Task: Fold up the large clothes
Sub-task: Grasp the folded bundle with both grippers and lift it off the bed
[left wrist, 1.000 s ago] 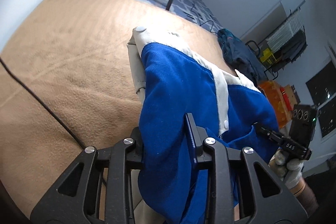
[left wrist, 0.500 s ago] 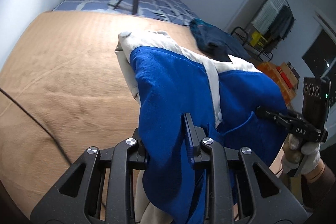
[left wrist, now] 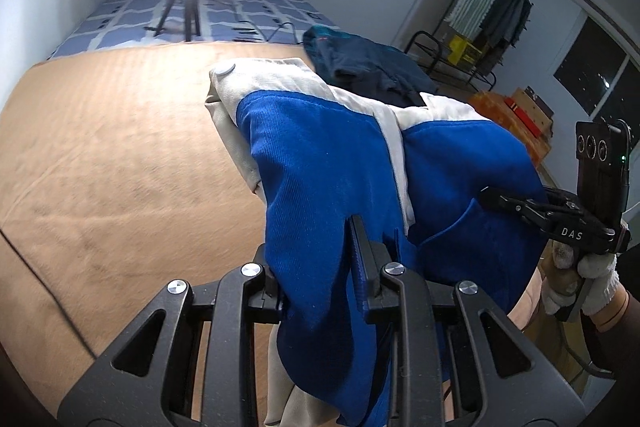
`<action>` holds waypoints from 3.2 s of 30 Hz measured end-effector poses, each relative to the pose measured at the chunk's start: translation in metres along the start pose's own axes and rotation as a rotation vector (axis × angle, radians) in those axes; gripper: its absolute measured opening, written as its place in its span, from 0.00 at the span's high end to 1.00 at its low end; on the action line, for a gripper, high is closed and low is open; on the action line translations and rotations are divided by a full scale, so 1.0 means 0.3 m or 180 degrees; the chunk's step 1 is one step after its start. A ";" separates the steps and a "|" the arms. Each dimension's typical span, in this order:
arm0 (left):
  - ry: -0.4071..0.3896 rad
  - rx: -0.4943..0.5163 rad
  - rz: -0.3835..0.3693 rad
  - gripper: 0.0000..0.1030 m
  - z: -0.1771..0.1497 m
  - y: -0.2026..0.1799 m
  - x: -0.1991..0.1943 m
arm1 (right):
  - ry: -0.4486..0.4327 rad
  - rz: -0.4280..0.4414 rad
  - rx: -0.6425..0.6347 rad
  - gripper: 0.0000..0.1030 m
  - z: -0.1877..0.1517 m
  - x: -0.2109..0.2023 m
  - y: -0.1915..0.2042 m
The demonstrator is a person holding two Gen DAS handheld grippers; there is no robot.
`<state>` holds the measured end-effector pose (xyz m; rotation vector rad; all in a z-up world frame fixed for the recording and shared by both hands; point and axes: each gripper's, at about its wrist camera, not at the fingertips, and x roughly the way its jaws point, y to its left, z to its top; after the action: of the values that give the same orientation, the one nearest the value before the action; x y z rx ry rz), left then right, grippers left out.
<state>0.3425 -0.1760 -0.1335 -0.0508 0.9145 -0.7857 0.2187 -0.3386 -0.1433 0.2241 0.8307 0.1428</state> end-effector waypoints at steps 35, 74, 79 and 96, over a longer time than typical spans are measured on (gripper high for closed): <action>-0.0384 0.0608 -0.0233 0.78 0.580 -0.417 0.422 | -0.0655 -0.0646 0.0072 0.78 0.398 -0.115 -0.496; -0.0370 0.0273 0.0520 0.79 0.930 -0.246 1.050 | -0.0590 -0.1287 0.0493 0.72 0.710 0.347 -1.017; -0.0356 0.0325 0.0632 0.77 0.910 -0.257 1.074 | -0.0269 -0.1667 0.0596 0.53 0.693 0.408 -1.083; -0.0330 0.0349 0.0763 0.50 0.852 -0.273 0.981 | -0.0409 -0.1899 0.0524 0.42 0.706 0.354 -1.022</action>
<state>0.5851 -0.4916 -0.1467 0.1115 0.7616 -0.6031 0.4588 -0.6423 -0.1581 0.1302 0.7507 -0.4962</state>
